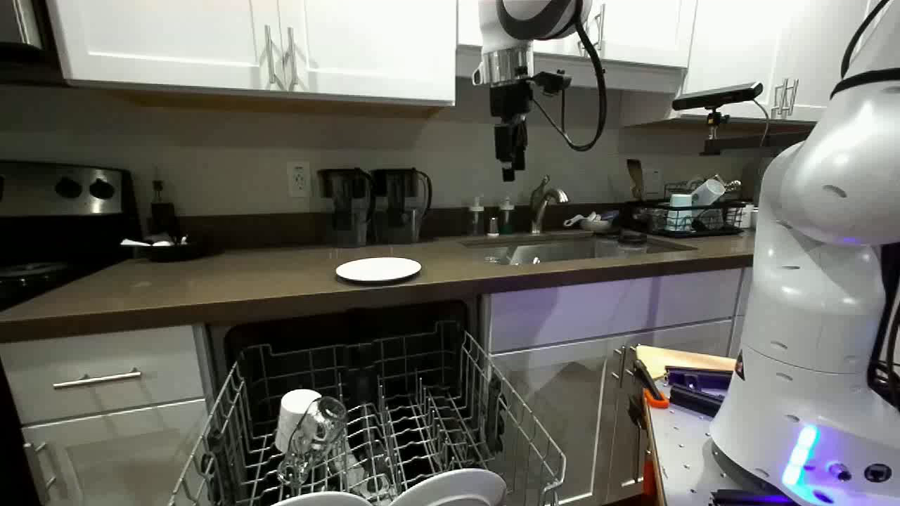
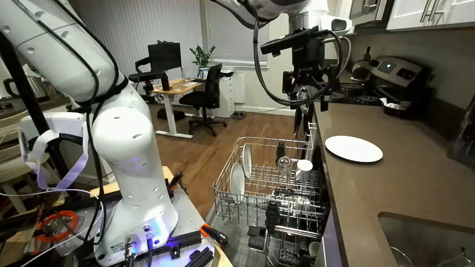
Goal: Put the plate on the left side of the dishwasher in line with the plate on the right
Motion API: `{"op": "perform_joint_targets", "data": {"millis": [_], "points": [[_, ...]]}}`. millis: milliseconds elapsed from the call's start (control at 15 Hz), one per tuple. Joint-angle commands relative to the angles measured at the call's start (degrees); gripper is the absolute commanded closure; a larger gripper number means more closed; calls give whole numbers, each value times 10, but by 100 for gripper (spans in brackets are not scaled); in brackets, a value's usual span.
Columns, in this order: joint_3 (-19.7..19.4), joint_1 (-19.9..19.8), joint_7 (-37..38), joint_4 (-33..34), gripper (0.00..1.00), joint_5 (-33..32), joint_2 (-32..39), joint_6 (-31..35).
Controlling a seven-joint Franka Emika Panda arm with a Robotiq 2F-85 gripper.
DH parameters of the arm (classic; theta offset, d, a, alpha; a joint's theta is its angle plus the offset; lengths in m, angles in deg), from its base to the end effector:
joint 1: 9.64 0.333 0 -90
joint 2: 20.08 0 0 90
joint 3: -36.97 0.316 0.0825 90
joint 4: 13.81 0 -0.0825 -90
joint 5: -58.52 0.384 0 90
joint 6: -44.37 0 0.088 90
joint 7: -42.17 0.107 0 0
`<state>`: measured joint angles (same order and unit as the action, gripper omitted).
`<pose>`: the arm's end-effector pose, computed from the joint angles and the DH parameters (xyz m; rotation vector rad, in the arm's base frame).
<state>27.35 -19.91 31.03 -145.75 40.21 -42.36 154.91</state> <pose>0.4026 -0.1743 0.4990 2.9087 -0.0434 -0.0709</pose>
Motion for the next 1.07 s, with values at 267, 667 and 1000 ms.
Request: {"op": "perform_joint_targets", "data": {"millis": [267, 667, 1000], "points": [[-2, 3, 1, 1, 0, -1, 0, -2], [-2, 3, 1, 1, 0, -1, 0, -2], [2, 9, -22, 41, 0, -20, 37, 5]]}}
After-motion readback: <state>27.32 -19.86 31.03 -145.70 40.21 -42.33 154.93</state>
